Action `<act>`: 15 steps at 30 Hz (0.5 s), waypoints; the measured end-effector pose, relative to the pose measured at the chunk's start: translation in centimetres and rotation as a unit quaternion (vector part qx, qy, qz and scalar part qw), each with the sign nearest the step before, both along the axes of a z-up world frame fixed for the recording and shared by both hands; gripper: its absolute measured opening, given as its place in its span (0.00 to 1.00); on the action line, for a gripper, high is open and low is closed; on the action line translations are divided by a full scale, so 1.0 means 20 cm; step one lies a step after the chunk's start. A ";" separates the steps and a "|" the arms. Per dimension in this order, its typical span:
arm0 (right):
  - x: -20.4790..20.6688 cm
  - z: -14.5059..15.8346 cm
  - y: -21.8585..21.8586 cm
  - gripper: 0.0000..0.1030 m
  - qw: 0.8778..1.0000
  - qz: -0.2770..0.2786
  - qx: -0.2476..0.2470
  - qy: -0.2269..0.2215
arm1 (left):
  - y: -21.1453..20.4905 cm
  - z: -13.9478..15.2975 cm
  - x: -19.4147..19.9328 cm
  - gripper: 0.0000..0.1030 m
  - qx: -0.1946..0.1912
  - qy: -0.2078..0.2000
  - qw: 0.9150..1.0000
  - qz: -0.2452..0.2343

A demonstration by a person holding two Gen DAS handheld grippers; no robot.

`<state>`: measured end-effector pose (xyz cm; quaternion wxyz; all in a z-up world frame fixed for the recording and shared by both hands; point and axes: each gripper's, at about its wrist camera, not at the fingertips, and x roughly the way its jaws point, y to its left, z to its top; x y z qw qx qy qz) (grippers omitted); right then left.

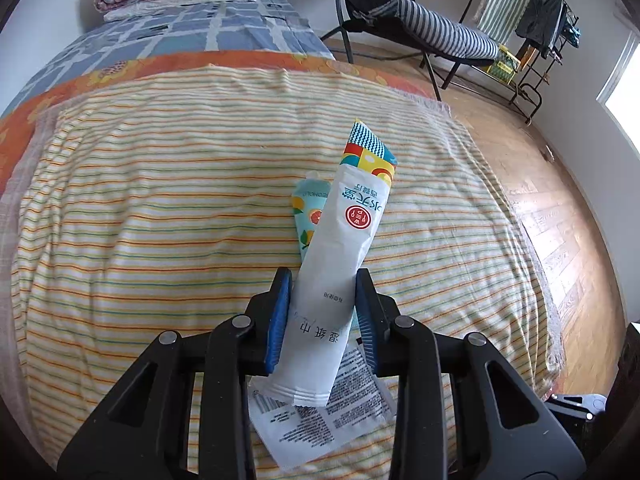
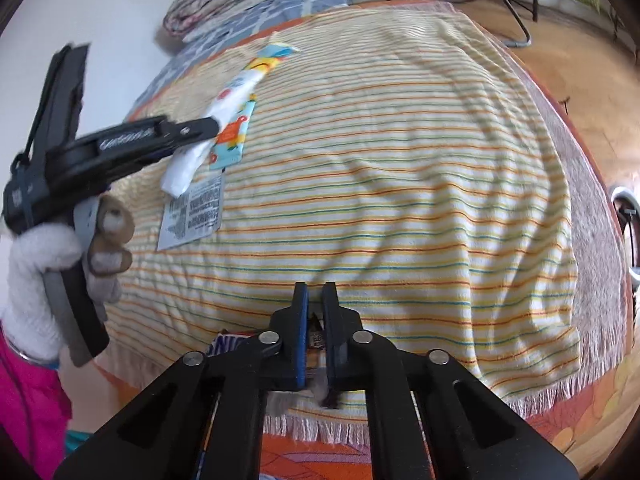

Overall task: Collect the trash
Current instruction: 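Grasp the white tube with the left tool while the right tool grasps the Snickers wrapper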

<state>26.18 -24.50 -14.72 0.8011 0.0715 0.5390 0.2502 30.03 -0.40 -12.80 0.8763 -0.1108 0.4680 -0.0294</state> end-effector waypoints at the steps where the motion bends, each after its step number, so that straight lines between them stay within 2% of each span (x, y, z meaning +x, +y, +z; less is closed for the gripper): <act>1: 0.00 0.00 -0.01 0.04 1.000 -0.003 0.002 -0.001 | 0.01 0.01 -0.01 0.31 0.001 -0.002 1.000 0.000; 15: -0.07 0.24 -0.06 0.03 0.997 -0.009 0.019 -0.069 | 0.09 0.19 -0.17 0.30 -0.002 -0.030 1.000 -0.003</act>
